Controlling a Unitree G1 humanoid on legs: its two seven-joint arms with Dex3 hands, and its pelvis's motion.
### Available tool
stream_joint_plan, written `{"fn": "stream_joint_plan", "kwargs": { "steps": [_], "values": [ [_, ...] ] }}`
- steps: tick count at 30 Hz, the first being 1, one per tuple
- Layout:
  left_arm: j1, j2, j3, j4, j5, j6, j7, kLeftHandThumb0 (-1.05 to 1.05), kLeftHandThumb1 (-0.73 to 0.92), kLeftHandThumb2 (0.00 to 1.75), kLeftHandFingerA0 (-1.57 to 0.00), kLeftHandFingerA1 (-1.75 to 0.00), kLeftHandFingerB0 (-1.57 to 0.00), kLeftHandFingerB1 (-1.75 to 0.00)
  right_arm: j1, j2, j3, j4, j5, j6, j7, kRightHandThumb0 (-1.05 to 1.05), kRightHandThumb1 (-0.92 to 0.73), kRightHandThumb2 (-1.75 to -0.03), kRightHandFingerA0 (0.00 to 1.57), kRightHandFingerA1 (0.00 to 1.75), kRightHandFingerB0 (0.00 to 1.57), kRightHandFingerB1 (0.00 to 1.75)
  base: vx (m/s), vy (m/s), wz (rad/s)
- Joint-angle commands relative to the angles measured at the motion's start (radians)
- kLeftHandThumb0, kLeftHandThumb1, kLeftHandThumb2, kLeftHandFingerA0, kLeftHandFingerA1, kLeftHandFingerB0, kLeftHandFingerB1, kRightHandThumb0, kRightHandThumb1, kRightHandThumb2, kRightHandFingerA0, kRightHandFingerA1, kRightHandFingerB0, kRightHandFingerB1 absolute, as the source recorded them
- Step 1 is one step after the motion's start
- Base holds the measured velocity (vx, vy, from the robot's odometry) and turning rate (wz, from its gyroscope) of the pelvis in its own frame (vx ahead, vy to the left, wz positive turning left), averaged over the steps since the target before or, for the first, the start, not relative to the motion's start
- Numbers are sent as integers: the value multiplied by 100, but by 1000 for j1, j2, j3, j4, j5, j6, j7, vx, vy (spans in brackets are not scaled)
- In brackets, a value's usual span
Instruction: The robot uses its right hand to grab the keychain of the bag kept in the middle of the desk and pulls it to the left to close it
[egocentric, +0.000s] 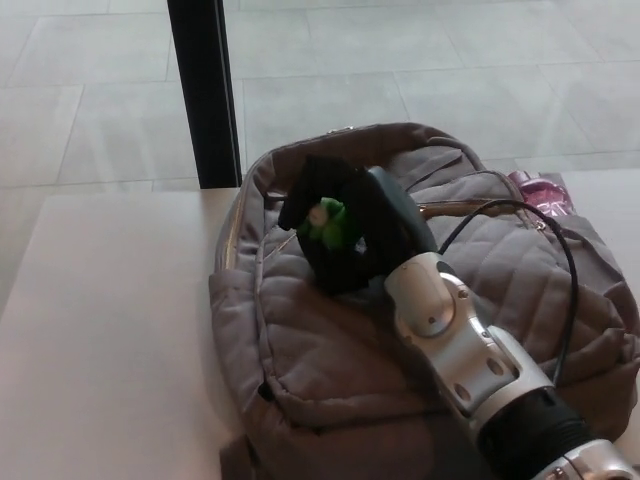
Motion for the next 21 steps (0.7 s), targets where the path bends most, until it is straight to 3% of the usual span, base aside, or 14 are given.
{"fn": "stream_joint_plan", "kwargs": {
  "steps": [1, 2, 4, 5, 7, 8, 9, 10, 11, 16, 17, 19, 20, 21],
  "values": [
    [5, 13, -33, 1, 28, -21, 9, -105, 89, 85, -41, -129, -51, -109, -5, 77, 38, 81, -6, -25, -14, -21, -52, -116, 85, 175, 75, 162, 0, 0, 0],
    [5, 13, -35, 2, 26, -19, 12, -105, 89, 84, -43, -129, -52, -111, -9, 82, 39, 88, -8, -27, -20, -19, -59, -103, 82, 164, 75, 103, 0, 0, 0],
    [2, 11, -36, 6, 20, -22, 7, -105, 87, 84, -46, -124, -53, -110, -22, 97, 41, 113, -9, -29, -34, -18, -60, -95, 81, 168, 79, 111, 0, 0, 0],
    [1, 10, -37, 6, 17, -20, 4, -105, 86, 85, -41, -125, -51, -107, -30, 107, 41, 125, -8, -24, -42, -17, -60, -92, 80, 174, 76, 137, 0, 0, 0],
    [3, 6, -32, 4, 6, -18, -15, -105, 88, 83, -43, -119, -46, -103, -44, 132, 46, 143, -5, -3, -53, -15, -61, -83, 81, 174, 78, 98, 0, 0, 0],
    [2, 3, -29, 3, 2, -13, -17, -105, 87, 82, -42, -117, -43, -101, -52, 138, 51, 154, -7, -3, -55, -22, -64, -85, 84, 149, 74, 78, 0, 0, 0],
    [0, 2, -29, 2, 1, -8, -17, -105, 87, 82, -42, -117, -43, -101, -57, 141, 54, 162, -6, -1, -54, -22, -64, -85, 84, 149, 74, 78, 0, 0, 0],
    [-4, -2, -31, 1, 3, -13, -9, -105, 87, 81, -45, -118, -41, -102, -67, 156, 56, 180, -1, -14, -57, -14, -49, -113, 86, 168, 75, 144, 0, 0, 0],
    [-5, -2, -38, 0, 11, -22, -5, -105, 88, 81, -45, -120, -42, -103, -70, 162, 57, 192, 2, -32, -65, -13, -46, -118, 84, 173, 79, 156, 0, 0, 0],
    [-14, -15, -38, 10, 6, -8, -2, -105, 86, 83, -46, -124, -46, -109, -92, 164, 75, 225, -2, -73, -86, -15, -50, -111, 82, 175, 77, 158, 0, 0, 0],
    [-13, -20, -32, 10, 0, -10, -3, -105, 85, 83, -50, -126, -51, -112, -107, 167, 78, 225, -6, -40, -86, -15, -63, -88, 76, 136, 68, 81, 0, 0, 0],
    [-14, -23, -36, 9, 5, -13, 4, -105, 86, 83, -48, -127, -52, -111, -121, 175, 73, 228, 1, -14, -90, -15, -66, -85, 87, 136, 70, 71, 0, 0, 0],
    [-18, -25, -44, 9, 15, -12, 16, -105, 86, 84, -48, -127, -52, -111, -130, 181, 68, 229, 9, -2, -85, -14, -63, -91, 87, 153, 81, 95, 0, 0, 0],
    [-20, -25, -48, 9, 19, -13, 20, -105, 86, 84, -48, -127, -52, -111, -132, 180, 69, 231, 10, -3, -86, -14, -63, -91, 87, 153, 81, 95, 0, 0, 0]
  ]
}}
